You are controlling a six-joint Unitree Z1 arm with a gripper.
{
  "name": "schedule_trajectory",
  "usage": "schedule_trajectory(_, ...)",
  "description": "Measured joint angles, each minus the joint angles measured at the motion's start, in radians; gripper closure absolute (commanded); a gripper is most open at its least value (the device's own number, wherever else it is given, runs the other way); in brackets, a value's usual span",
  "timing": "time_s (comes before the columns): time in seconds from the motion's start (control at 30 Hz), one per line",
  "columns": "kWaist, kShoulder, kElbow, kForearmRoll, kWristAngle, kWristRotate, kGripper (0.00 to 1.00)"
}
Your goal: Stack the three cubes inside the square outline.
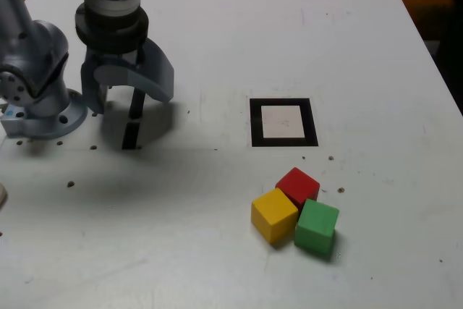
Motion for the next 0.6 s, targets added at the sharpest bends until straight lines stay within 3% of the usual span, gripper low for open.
schedule_trajectory(0.47, 0.000, -0.034, 0.004, 0.008, -0.011, 0.019, 0.01)
schedule_trajectory(0.6, -0.013, -0.066, -0.023, 0.079, -0.023, 0.019, 0.00)
